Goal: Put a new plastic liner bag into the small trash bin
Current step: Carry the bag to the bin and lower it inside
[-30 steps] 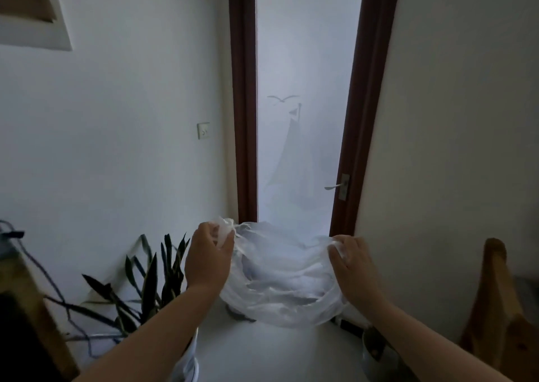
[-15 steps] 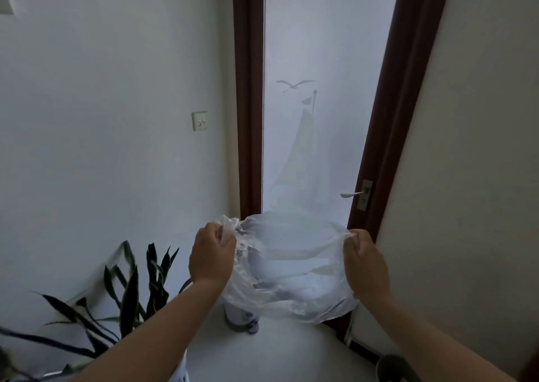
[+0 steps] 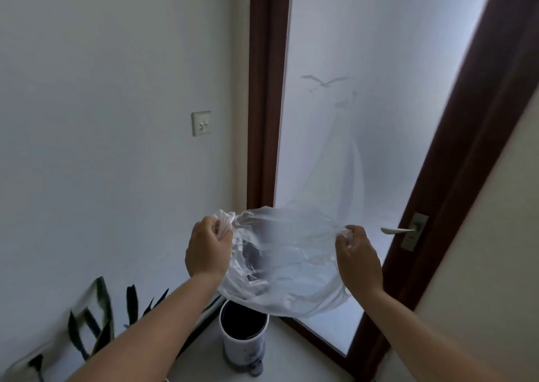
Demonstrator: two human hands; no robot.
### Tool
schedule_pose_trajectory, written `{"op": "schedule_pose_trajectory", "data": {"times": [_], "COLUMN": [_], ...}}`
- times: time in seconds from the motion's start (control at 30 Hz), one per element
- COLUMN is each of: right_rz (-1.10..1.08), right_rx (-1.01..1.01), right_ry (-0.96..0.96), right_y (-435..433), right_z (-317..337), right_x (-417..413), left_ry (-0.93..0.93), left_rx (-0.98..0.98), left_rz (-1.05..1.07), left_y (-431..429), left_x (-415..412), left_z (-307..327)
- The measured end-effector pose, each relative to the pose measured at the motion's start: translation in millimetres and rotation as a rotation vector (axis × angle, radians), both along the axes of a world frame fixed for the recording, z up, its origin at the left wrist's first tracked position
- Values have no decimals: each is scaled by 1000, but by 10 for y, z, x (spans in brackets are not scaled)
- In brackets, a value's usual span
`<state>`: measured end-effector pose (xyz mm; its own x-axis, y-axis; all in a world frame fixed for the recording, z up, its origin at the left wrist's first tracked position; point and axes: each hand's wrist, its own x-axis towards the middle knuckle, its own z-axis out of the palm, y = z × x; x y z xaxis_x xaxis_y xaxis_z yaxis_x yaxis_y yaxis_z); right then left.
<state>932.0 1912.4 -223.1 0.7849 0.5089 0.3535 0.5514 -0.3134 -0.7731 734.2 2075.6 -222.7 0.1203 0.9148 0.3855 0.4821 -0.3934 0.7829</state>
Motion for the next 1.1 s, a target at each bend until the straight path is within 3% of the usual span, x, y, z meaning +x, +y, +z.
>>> {"op": "schedule_pose_trajectory", "data": {"times": [0.4, 0.7, 1.1], "right_rz": [202, 342, 602], "right_rx": [-134, -326, -570], "right_ry": [15, 46, 59], "right_y": [1621, 2831, 3673], "right_z": [-574, -981, -1995], "right_x": [1083, 2024, 2108], "left_ry": [-4, 9, 122], "left_rx": [-64, -229, -428], "left_rz": [77, 294, 536], "left_y": [1217, 2066, 2410], "left_x": [986, 1717, 1766], "left_z": [-550, -984, -1951]}}
